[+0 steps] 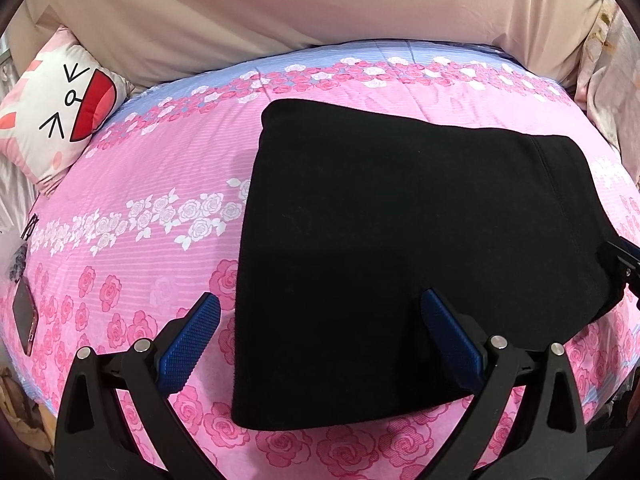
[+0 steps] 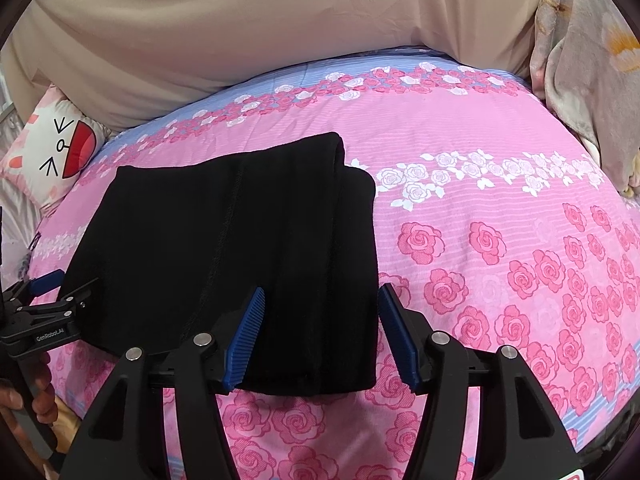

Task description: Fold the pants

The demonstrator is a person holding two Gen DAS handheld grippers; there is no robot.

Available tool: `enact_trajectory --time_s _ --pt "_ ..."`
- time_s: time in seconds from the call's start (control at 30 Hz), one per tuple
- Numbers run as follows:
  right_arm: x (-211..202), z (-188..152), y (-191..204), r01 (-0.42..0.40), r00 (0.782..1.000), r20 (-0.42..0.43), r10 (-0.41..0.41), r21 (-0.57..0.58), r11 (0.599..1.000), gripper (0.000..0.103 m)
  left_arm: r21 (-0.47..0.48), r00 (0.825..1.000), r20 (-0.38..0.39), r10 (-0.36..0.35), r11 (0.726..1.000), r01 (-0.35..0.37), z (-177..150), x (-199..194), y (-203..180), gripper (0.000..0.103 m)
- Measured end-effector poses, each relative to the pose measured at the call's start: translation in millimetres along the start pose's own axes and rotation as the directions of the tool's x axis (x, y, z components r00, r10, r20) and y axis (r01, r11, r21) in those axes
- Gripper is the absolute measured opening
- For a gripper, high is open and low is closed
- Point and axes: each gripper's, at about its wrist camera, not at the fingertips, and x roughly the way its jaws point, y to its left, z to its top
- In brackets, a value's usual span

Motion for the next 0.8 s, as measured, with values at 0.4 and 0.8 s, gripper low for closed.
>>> enact_trajectory --time_s 0.4,0.8 --pt "25.3 -6.6 -33.8 -0.217 0.969 -0.064 0.237 0.221 0.951 0.069 -0.121 0.974 -0.065 -0.216 0.971 0.207 -1.5 16.6 22.2 0.098" --pt "33.8 -9.9 -29.9 -0.281 0.952 -0.059 0.301 0.228 0.932 0.073 -0.219 0.954 -0.091 -0.284 0.941 0.259 -8.9 30.2 32.8 0.098"
